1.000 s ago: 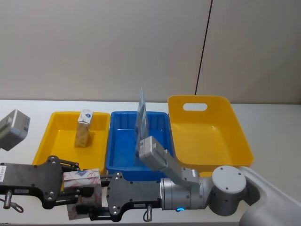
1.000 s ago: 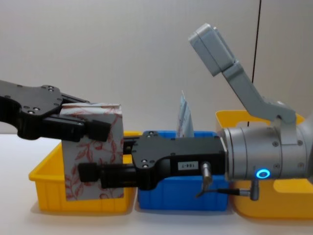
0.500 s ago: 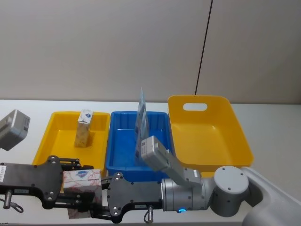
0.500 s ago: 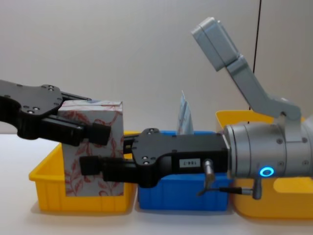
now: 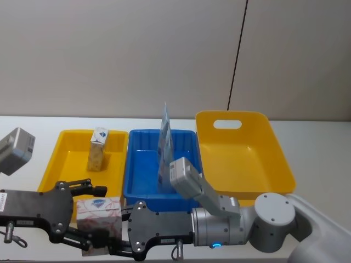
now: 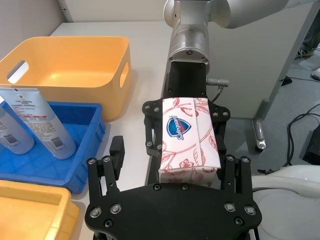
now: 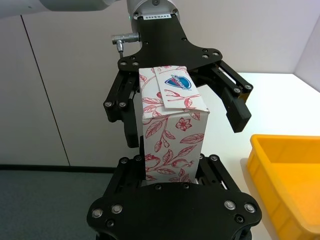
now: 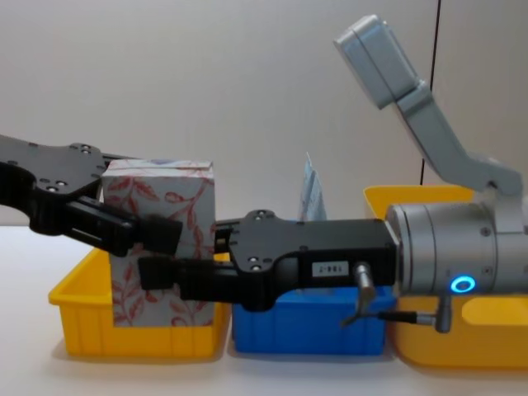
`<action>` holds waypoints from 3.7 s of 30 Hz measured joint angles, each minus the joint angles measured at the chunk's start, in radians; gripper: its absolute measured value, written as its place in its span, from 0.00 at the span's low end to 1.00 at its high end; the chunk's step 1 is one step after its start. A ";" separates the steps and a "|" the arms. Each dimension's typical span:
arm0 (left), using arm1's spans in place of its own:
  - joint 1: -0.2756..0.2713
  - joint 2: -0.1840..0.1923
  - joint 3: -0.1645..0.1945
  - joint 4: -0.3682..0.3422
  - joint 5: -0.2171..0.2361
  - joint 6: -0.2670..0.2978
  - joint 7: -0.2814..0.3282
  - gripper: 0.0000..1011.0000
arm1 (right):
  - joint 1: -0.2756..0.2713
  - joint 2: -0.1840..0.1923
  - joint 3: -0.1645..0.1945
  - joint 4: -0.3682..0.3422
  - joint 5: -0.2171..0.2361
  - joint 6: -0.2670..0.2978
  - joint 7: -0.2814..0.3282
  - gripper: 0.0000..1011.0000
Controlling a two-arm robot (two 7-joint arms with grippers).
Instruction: Bimanual collaborative sorting of washing and personal care products
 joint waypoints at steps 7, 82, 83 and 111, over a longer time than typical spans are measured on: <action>0.000 0.000 0.000 0.000 0.000 0.000 0.000 0.99 | -0.002 0.017 0.002 -0.010 0.007 0.003 -0.004 0.36; 0.000 0.000 0.000 0.000 0.000 0.000 0.000 0.99 | -0.190 0.275 0.294 -0.227 0.026 0.073 -0.547 0.36; 0.000 0.000 0.000 0.000 0.000 0.000 0.000 0.99 | -0.188 0.271 0.296 -0.220 0.017 0.075 -0.567 0.36; 0.000 0.000 0.000 0.000 0.000 0.000 0.000 0.99 | -0.091 0.122 0.319 -0.004 -0.186 0.116 -0.945 0.36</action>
